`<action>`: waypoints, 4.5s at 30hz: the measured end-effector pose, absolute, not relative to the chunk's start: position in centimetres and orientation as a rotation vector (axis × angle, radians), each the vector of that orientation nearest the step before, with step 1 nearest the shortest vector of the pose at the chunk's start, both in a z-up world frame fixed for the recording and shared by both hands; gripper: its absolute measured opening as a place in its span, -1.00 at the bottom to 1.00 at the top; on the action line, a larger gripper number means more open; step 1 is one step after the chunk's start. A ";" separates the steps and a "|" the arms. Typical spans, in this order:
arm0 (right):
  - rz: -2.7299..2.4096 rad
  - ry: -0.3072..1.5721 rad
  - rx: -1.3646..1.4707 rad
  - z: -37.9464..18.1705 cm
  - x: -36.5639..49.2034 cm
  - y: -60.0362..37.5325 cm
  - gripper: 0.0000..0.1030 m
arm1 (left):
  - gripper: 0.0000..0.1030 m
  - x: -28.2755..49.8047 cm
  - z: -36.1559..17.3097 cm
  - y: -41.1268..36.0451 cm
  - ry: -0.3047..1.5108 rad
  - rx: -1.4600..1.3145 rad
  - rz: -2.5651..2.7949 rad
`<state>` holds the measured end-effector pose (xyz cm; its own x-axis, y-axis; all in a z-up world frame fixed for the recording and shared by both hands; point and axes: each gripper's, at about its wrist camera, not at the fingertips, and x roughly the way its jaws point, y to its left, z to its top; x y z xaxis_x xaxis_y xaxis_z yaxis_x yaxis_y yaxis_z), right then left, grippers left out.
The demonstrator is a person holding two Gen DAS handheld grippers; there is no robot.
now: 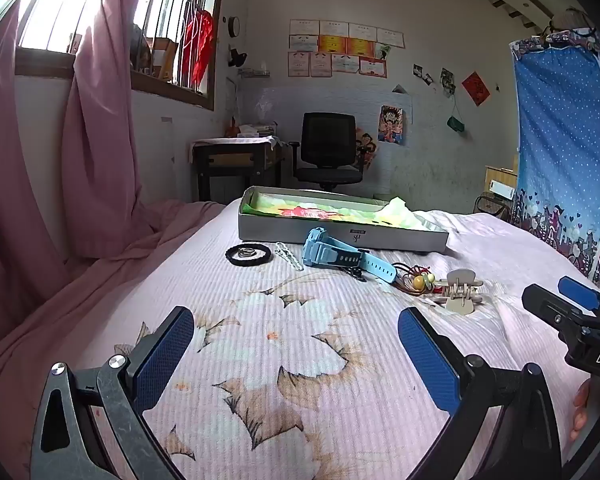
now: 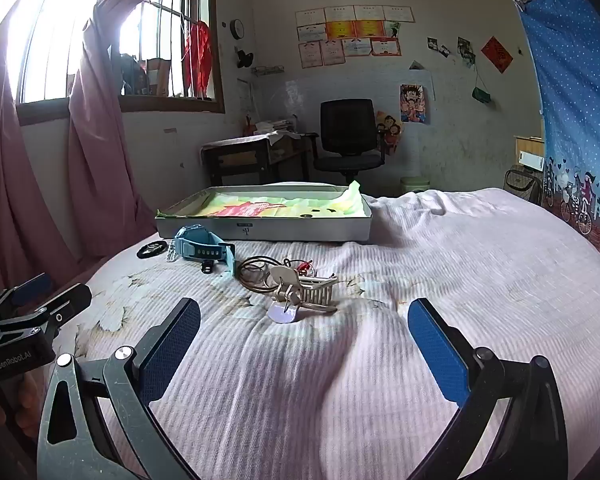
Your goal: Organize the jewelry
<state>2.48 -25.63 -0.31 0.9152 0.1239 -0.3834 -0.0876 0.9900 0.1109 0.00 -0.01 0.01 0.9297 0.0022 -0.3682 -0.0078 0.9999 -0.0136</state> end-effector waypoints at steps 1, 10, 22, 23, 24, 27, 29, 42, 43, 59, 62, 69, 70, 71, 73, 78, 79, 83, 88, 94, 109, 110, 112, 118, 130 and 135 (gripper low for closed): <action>0.109 0.402 0.095 -0.3 2.5 -25.6 0.98 | 0.99 0.0 0.0 0.0 0.377 -0.016 0.005; 0.109 0.397 0.093 -0.2 2.5 -25.7 0.98 | 0.99 0.0 0.0 -0.1 0.372 -0.009 0.003; 0.110 0.397 0.094 -0.2 2.5 -25.7 0.98 | 0.99 -0.3 0.4 -0.4 0.364 -0.001 0.002; 0.110 0.397 0.094 -0.2 2.5 -25.7 0.98 | 0.99 -0.4 0.4 -0.4 0.364 -0.001 0.002; 0.110 0.396 0.092 -0.2 2.5 -25.6 0.98 | 0.99 -0.4 0.5 -0.5 0.363 0.000 0.002; 0.110 0.396 0.092 -0.2 2.4 -25.6 0.98 | 0.99 -0.4 0.4 -0.5 0.362 0.002 0.002; 0.111 0.396 0.092 -0.2 2.4 -25.6 0.98 | 0.99 -0.4 0.4 -0.5 0.362 0.002 0.001; 0.110 0.394 0.091 -0.2 2.4 -25.6 0.98 | 0.99 -0.4 0.4 -0.5 0.360 0.004 0.001; 0.110 0.394 0.091 -0.2 2.4 -25.6 0.98 | 0.99 -0.4 0.4 -0.5 0.361 0.004 0.001; 0.110 0.393 0.091 -0.3 2.4 -25.6 0.98 | 0.99 -0.5 0.4 -0.6 0.360 0.006 0.001; 0.110 0.392 0.092 -0.3 2.4 -25.6 0.98 | 0.99 -0.4 0.3 -0.5 0.359 0.005 0.001; 0.111 0.393 0.091 -0.3 2.4 -25.6 0.98 | 0.99 -0.4 0.3 -0.6 0.359 0.005 0.002; 0.110 0.393 0.091 -0.3 2.4 -25.6 0.98 | 0.99 -0.4 0.3 -0.6 0.359 0.005 0.002; 0.110 0.393 0.091 -0.3 2.4 -25.6 0.98 | 0.99 -0.5 0.3 -0.6 0.359 0.005 0.002; 0.110 0.393 0.091 -0.3 2.4 -25.6 0.98 | 0.99 -0.4 0.3 -0.6 0.359 0.005 0.002; 0.110 0.392 0.091 -0.3 2.4 -25.6 0.98 | 0.99 -0.4 0.3 -0.6 0.359 0.005 0.002; 0.110 0.392 0.091 -0.3 2.4 -25.6 0.98 | 0.99 -0.4 0.3 -0.6 0.359 0.005 0.002; 0.110 0.392 0.091 -0.3 2.4 -25.7 0.98 | 0.99 -0.4 0.3 -0.6 0.359 0.006 0.002; 0.109 0.391 0.091 -0.2 2.4 -25.7 0.98 | 0.99 -0.4 0.3 -0.6 0.359 0.005 0.003; 0.110 0.391 0.091 -0.2 2.4 -25.7 0.98 | 0.99 -0.4 0.3 -0.6 0.359 0.005 0.002; 0.089 0.403 0.080 0.3 2.3 -26.0 0.98 | 0.99 -0.4 0.2 -0.3 0.399 -0.040 -0.021; 0.081 0.412 0.074 0.5 2.3 -26.0 0.98 | 0.99 -0.3 0.2 -0.2 0.409 -0.052 -0.027; 0.070 0.420 0.067 0.4 2.6 -26.4 0.98 | 0.99 0.2 0.0 0.1 0.429 -0.075 -0.039; 0.083 0.470 0.063 0.1 4.6 -27.0 0.98 | 0.99 2.2 0.3 0.7 0.478 -0.121 -0.069; 0.176 0.586 0.024 -0.7 10.4 -26.4 0.98 | 0.99 9.3 1.2 0.8 0.560 -0.111 -0.119; 0.209 0.654 0.056 -1.6 12.9 -26.1 0.98 | 0.80 12.2 0.8 0.4 0.588 -0.091 -0.148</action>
